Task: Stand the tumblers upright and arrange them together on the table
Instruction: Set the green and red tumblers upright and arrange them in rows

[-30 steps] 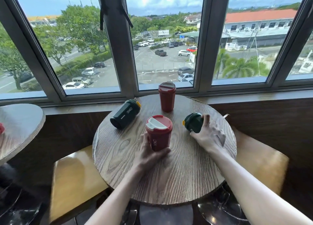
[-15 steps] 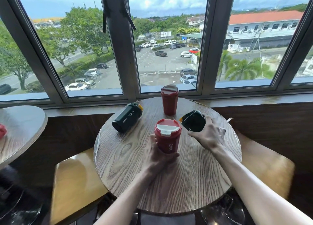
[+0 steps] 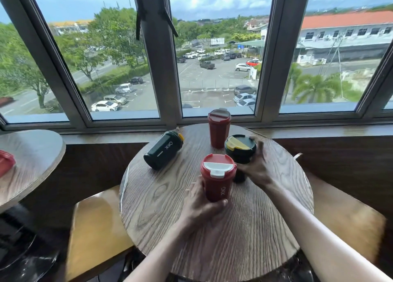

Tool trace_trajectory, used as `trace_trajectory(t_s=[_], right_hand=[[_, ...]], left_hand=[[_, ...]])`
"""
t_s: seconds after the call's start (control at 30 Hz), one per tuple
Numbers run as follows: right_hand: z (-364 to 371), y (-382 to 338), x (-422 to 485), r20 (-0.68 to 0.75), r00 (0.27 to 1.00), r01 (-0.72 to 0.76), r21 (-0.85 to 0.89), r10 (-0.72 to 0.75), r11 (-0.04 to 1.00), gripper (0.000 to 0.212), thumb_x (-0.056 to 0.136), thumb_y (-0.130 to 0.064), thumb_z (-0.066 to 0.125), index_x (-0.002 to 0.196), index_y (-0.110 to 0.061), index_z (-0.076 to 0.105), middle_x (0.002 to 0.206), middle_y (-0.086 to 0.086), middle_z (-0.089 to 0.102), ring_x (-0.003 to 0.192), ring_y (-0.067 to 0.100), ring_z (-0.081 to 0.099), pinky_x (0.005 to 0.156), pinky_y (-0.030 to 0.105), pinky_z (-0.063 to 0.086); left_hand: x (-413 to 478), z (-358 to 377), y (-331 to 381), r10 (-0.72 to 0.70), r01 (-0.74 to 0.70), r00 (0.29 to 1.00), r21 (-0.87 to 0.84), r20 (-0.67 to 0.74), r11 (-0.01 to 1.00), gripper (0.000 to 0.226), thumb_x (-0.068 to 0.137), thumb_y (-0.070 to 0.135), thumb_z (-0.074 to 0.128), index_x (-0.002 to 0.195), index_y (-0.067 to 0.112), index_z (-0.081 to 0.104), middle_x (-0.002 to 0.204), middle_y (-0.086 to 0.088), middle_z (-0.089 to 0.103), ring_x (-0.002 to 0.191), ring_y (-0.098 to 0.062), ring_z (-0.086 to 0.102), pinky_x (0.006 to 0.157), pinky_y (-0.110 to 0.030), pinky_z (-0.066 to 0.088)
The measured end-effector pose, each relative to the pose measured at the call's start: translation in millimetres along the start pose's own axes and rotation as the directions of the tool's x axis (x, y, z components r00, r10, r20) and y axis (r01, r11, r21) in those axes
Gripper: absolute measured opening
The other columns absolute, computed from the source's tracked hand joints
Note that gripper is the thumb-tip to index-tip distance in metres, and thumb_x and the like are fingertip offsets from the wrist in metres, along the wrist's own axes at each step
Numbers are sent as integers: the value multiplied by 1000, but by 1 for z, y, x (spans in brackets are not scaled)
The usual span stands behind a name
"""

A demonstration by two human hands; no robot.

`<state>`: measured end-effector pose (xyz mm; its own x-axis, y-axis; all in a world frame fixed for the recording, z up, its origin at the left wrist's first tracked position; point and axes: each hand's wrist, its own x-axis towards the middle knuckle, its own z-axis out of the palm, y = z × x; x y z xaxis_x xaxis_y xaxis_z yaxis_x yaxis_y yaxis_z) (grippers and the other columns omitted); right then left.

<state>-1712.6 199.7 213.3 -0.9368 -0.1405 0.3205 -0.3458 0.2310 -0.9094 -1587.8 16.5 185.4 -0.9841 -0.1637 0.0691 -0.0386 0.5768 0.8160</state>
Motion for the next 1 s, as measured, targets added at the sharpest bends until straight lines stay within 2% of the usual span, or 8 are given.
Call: trace_trajectory(t_s=[0.13,0.27,0.4,0.47,0.6,0.73,0.93,1.0], right_hand=[[-37,-50,4,241,968,3,-284,68,959,99,63,-34,89,143,-33,31,139,-3,33,129,11,32,106,26,25],[-58,-91,38,564,808,200,-536,171,820,96,69,-15,80,142,-51,29,159,-8,16,146,14,13,118,35,14],[-41,-110,69,708,605,198,-577,365,792,93,67,8,73,138,-44,43,157,-2,24,143,23,26,116,46,31],[-34,-114,78,713,561,154,-590,421,793,85,66,9,76,127,-43,50,146,2,35,132,27,40,106,48,45],[-28,-121,92,576,688,166,-718,443,676,81,57,-31,91,126,-35,50,131,1,53,113,23,55,91,42,55],[-19,-129,97,490,717,101,-777,496,621,80,63,-51,83,130,-30,45,123,1,50,107,25,55,69,34,55],[4,-143,99,352,748,-22,-834,562,551,70,75,-57,71,131,-18,53,123,6,55,109,30,58,88,43,57],[14,-144,99,287,773,-51,-861,566,507,76,75,-64,66,131,-14,55,123,11,58,101,30,61,80,39,55]], left_hand=[[1,1,3,8,-8,1000,-17,-17,1000,81,54,63,79,123,38,46,114,12,67,108,-12,63,96,-44,49],[5,2,10,10,-9,999,31,-42,999,83,52,63,77,125,37,48,113,13,69,103,-11,64,90,-37,52],[7,4,10,19,-17,998,37,-59,999,80,51,61,78,122,35,51,107,12,70,98,-10,66,87,-34,54],[7,5,8,19,-17,997,31,-70,999,79,50,61,79,120,35,53,105,11,71,96,-10,67,87,-37,54],[9,5,10,20,-18,998,28,-64,999,77,50,59,79,119,35,54,104,11,70,95,-11,66,85,-33,54],[16,9,13,20,-20,999,11,-47,1000,76,51,59,80,118,36,53,105,8,69,97,-12,65,87,-36,53],[27,17,16,9,-9,1000,-15,-28,1000,78,50,57,82,119,37,52,107,6,67,100,-13,63,90,-34,53],[28,18,14,18,-19,999,-6,-33,1000,77,50,57,82,118,37,52,107,7,67,99,-12,63,87,-28,51]])
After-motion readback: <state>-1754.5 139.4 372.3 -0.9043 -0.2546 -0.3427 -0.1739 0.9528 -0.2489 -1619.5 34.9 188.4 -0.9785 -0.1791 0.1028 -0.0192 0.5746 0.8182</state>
